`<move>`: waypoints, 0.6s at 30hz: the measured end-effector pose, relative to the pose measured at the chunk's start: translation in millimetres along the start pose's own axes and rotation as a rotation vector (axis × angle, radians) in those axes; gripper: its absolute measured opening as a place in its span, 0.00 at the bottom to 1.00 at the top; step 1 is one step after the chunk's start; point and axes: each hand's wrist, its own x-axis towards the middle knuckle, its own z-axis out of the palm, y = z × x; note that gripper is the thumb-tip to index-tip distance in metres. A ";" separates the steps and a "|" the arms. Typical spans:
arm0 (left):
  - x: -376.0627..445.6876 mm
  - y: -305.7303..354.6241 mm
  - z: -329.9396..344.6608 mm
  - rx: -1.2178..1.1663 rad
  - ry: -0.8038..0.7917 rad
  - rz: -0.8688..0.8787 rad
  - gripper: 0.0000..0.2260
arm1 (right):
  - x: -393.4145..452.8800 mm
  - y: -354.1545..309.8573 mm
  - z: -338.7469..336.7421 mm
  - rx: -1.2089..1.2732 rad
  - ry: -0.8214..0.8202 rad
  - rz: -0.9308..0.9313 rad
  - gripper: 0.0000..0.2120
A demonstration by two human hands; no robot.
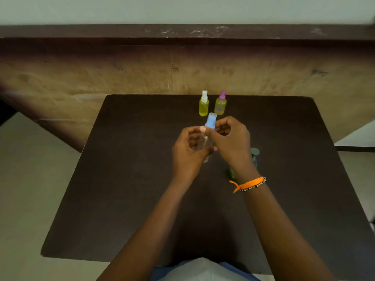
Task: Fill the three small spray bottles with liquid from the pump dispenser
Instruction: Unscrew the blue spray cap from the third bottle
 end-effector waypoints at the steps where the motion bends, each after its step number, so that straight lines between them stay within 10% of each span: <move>1: -6.0 3.0 1.9 0.007 -0.004 0.004 0.22 | -6.0 0.7 -4.0 0.023 0.018 -0.001 0.10; 11: -32.7 12.5 -8.8 -0.207 -0.260 -0.082 0.19 | -25.7 -5.5 -42.2 0.329 -0.394 0.015 0.12; 18: -28.3 16.3 -6.3 -0.154 -0.249 -0.033 0.18 | -26.6 -11.5 -33.6 0.289 -0.189 -0.032 0.17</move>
